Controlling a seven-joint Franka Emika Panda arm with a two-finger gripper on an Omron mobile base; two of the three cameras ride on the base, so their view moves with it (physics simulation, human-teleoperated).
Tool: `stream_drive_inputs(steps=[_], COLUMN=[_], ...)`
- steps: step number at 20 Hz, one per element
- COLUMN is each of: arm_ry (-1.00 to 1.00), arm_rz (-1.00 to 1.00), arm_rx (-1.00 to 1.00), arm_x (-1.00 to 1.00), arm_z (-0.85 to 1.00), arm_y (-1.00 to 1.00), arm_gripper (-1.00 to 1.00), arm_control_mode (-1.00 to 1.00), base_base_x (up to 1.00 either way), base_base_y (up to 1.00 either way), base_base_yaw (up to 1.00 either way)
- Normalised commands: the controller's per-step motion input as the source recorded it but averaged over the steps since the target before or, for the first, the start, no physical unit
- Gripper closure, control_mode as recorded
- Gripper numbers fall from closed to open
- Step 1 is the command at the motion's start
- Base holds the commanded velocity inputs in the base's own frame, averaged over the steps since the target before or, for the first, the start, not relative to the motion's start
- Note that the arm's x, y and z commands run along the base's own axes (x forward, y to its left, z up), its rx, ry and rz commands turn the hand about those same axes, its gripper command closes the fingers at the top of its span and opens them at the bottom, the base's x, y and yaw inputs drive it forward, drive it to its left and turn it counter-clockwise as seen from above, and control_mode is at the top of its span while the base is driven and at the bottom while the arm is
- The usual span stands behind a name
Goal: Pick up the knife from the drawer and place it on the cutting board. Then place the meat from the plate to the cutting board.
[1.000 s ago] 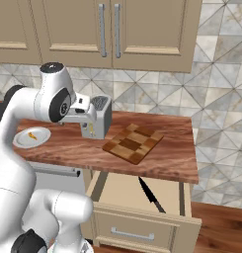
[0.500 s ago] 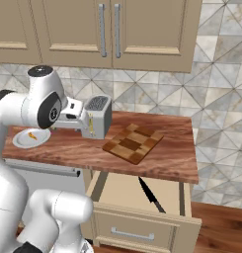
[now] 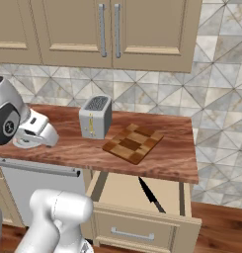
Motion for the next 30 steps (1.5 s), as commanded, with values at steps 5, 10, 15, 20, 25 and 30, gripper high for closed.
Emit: stream_drive_inputs(steps=[5, 10, 15, 20, 25, 30], arm_ry=[0.00, 0.00, 0.00, 0.00, -0.01, 0.00], arm_rz=[-0.07, 0.09, 0.16, 0.14, 0.14, 0.11], arm_rx=[0.00, 0.07, 0.06, 0.00, 0.00, 0.00], arm_x=[0.09, 0.53, 0.31, 0.22, 0.13, 0.20], arm_z=[0.10, 0.10, 0.02, 0.00, 0.00, 0.00], arm_y=[0.11, -0.42, -0.09, 0.00, 0.00, 0.00], arm_gripper=[-1.00, -1.00, -1.00, -1.00, -1.00, -1.00], arm_control_mode=[-1.00, -1.00, -1.00, -1.00, -1.00, -1.00], base_base_x=[0.00, 0.00, 0.00, 0.00, 0.00, 0.00], base_base_y=[0.00, 0.00, 0.00, 0.00, 0.00, 0.00], base_base_yaw=[0.00, 0.00, 0.00, 0.00, 0.00, 0.00])
